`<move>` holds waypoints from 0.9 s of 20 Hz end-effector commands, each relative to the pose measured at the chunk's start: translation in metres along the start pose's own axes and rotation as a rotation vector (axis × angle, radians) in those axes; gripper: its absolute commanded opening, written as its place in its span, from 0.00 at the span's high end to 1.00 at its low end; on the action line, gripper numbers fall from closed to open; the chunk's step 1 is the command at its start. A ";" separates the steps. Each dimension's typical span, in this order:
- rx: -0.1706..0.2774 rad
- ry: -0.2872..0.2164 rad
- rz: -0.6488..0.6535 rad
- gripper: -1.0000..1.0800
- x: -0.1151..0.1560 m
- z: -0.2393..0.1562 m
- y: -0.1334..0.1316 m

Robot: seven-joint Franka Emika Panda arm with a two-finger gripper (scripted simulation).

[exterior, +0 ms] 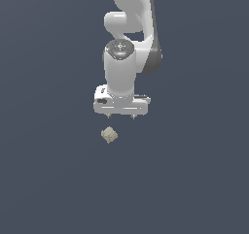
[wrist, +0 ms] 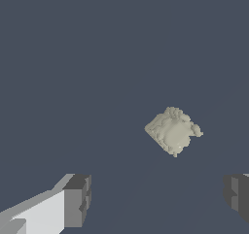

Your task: Pick up the object and move it to a goal position.

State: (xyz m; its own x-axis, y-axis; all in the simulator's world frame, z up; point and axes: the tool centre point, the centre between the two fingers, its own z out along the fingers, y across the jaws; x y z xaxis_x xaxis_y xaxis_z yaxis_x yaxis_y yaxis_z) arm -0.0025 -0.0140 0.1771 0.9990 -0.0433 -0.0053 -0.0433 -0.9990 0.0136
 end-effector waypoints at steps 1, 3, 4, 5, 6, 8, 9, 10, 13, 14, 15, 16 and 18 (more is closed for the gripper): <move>0.000 0.000 0.000 0.04 0.000 0.000 0.000; 0.000 0.003 0.002 0.04 0.001 -0.002 0.001; 0.001 0.007 0.005 0.04 0.002 -0.004 0.002; 0.001 0.013 0.008 0.04 0.004 -0.008 0.004; 0.002 0.020 0.011 0.04 0.006 -0.012 0.007; 0.002 0.033 0.014 0.04 0.010 -0.020 0.010; 0.003 0.037 0.014 0.04 0.011 -0.023 0.011; 0.003 0.040 0.012 0.04 0.011 -0.025 0.012; 0.002 0.039 0.011 0.04 0.011 -0.024 0.012; 0.003 0.038 0.013 0.04 0.011 -0.024 0.012; 0.003 0.038 0.017 0.04 0.011 -0.023 0.012; 0.003 0.037 0.024 0.04 0.011 -0.021 0.012; 0.005 0.036 0.042 0.04 0.012 -0.019 0.014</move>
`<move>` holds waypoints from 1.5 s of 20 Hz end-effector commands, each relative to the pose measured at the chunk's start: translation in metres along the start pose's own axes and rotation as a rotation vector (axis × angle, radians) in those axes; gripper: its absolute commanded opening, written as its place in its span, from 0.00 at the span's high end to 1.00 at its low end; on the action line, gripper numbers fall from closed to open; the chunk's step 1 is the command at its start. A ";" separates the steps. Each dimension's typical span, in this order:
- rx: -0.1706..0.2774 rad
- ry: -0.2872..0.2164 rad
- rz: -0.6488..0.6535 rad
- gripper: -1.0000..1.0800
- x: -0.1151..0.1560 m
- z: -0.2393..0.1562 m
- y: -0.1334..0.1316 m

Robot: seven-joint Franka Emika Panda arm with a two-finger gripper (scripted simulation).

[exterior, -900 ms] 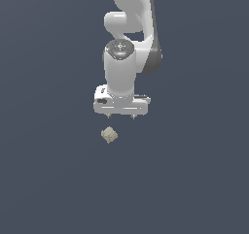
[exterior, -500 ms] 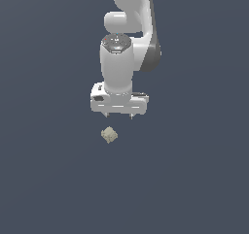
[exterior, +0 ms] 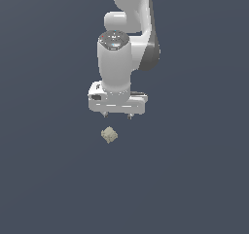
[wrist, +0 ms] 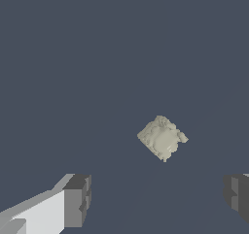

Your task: Pick up the object and move it to a goal position.

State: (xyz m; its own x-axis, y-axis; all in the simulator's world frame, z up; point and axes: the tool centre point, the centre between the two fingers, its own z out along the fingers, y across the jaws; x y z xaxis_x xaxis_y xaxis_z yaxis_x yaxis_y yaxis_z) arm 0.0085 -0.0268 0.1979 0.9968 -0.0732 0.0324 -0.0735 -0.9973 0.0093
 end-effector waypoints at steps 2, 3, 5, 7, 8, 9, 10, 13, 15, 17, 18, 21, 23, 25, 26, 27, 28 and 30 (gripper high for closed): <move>0.002 -0.002 0.037 0.04 0.000 0.006 0.003; 0.003 -0.003 0.053 0.04 0.001 0.009 0.004; 0.004 -0.006 0.088 0.04 0.001 0.015 0.007; 0.005 -0.008 0.130 0.04 0.001 0.022 0.010; 0.006 -0.010 0.154 0.04 0.001 0.026 0.012; 0.007 -0.011 0.180 0.04 0.001 0.030 0.014; 0.007 -0.013 0.207 0.04 0.001 0.035 0.016; 0.008 -0.018 0.300 0.04 0.001 0.050 0.023; 0.008 -0.022 0.367 0.04 0.000 0.061 0.029; 0.007 -0.025 0.427 0.04 0.000 0.071 0.034; 0.006 -0.026 0.454 0.04 -0.001 0.076 0.036; 0.004 -0.029 0.526 0.04 -0.002 0.088 0.043; 0.003 -0.031 0.565 0.04 -0.002 0.094 0.046; 0.001 -0.032 0.597 0.04 -0.003 0.099 0.049; 0.001 -0.033 0.610 0.04 -0.003 0.101 0.050; 0.000 -0.033 0.621 0.04 -0.004 0.103 0.051; 0.000 -0.034 0.631 0.04 -0.004 0.105 0.052; -0.001 -0.034 0.645 0.04 -0.004 0.107 0.053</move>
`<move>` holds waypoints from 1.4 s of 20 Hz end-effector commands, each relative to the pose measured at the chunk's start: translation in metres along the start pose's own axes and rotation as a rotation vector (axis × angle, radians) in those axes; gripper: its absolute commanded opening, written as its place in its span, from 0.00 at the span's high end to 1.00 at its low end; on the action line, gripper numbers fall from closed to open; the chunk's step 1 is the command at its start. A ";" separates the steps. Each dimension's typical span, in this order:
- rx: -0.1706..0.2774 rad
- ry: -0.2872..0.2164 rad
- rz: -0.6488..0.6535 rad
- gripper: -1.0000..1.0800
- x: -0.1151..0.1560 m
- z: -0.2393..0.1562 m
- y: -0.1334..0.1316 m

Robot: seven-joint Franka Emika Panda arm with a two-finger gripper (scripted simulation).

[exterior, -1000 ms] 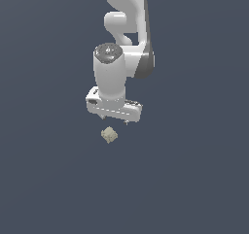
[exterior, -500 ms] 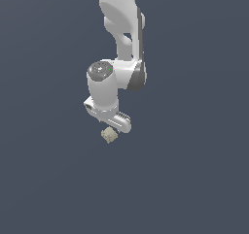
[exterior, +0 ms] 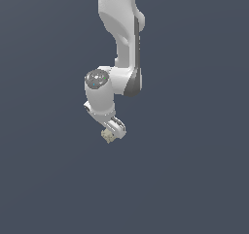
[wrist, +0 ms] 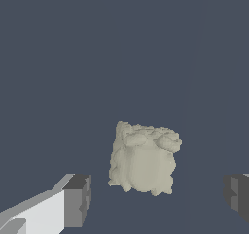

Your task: Pick up the object and move it to a goal position.

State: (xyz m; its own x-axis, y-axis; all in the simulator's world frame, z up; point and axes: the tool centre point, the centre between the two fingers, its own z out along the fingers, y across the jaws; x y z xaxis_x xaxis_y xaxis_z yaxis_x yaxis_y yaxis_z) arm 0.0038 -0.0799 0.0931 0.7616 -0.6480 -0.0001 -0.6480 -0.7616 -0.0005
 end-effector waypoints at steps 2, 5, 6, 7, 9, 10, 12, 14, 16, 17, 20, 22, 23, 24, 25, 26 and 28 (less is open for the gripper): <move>0.000 0.000 0.021 0.04 0.001 0.003 0.002; -0.001 0.000 0.016 0.04 0.001 0.003 0.001; -0.001 0.000 0.016 0.04 0.001 0.004 0.001; -0.001 0.000 0.016 0.04 0.000 0.006 0.001; -0.001 0.000 0.017 0.04 0.000 0.012 0.001; -0.001 0.000 0.018 0.04 0.000 0.016 0.002; -0.001 0.000 0.019 0.04 0.000 0.027 0.002; -0.001 0.000 0.021 0.04 0.000 0.038 0.002; -0.001 0.000 0.021 0.04 0.000 0.046 0.002; -0.001 0.000 0.022 0.04 0.000 0.049 0.003; -0.001 0.000 0.022 0.04 0.001 0.053 0.002; -0.001 0.000 0.022 1.00 0.001 0.053 0.002; -0.001 0.000 0.022 1.00 0.001 0.053 0.002; -0.001 0.000 0.022 1.00 0.001 0.053 0.002; -0.001 0.000 0.022 1.00 0.001 0.053 0.002; -0.001 0.000 0.022 1.00 0.001 0.053 0.002; -0.001 0.000 0.022 1.00 0.001 0.053 0.002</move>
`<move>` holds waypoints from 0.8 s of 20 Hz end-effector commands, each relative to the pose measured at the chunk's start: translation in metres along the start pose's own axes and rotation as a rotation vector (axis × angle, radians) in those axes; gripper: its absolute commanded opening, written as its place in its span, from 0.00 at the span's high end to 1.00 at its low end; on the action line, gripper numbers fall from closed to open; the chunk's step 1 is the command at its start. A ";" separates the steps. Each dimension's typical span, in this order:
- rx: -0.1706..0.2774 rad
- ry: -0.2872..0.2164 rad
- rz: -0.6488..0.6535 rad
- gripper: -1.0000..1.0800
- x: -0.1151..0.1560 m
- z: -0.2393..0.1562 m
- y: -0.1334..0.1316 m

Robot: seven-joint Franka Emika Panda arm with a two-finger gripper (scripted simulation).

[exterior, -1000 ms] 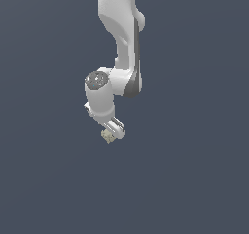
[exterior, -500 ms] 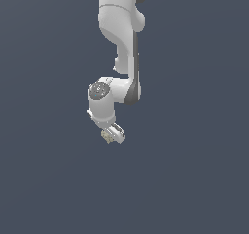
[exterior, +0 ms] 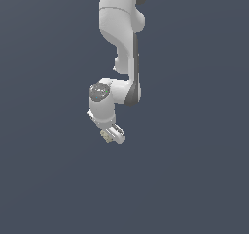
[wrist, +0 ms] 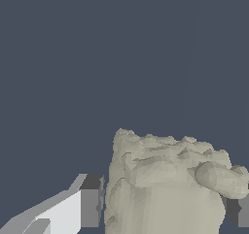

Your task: Pick up the object and move it to a goal position.

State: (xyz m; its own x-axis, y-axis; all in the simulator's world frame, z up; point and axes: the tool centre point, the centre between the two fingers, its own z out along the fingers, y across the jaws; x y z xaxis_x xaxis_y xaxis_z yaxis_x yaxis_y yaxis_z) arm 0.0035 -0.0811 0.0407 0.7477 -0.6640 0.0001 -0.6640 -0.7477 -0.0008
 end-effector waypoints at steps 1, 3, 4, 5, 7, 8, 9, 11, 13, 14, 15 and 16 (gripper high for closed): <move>-0.001 0.000 0.001 1.00 0.000 0.001 0.001; -0.001 0.000 0.001 1.00 0.000 0.001 0.001; 0.000 0.000 0.000 1.00 0.000 0.000 0.000; 0.000 0.000 0.000 1.00 0.000 0.000 0.000; 0.000 0.000 0.000 1.00 0.002 -0.001 0.001; 0.000 0.000 0.000 1.00 0.004 -0.002 0.001; 0.000 0.000 0.000 1.00 0.006 -0.002 0.001; 0.000 0.000 0.000 1.00 0.012 -0.005 0.002; 0.000 0.000 0.000 1.00 0.019 -0.008 0.003; 0.000 0.000 0.000 1.00 0.023 -0.010 0.004; 0.000 0.000 0.000 1.00 0.028 -0.012 0.004; 0.000 0.000 0.000 1.00 0.033 -0.014 0.005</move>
State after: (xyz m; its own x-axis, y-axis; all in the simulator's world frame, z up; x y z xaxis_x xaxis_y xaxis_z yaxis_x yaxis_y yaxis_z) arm 0.0203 -0.1008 0.0517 0.7479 -0.6638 -0.0002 -0.6638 -0.7479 -0.0005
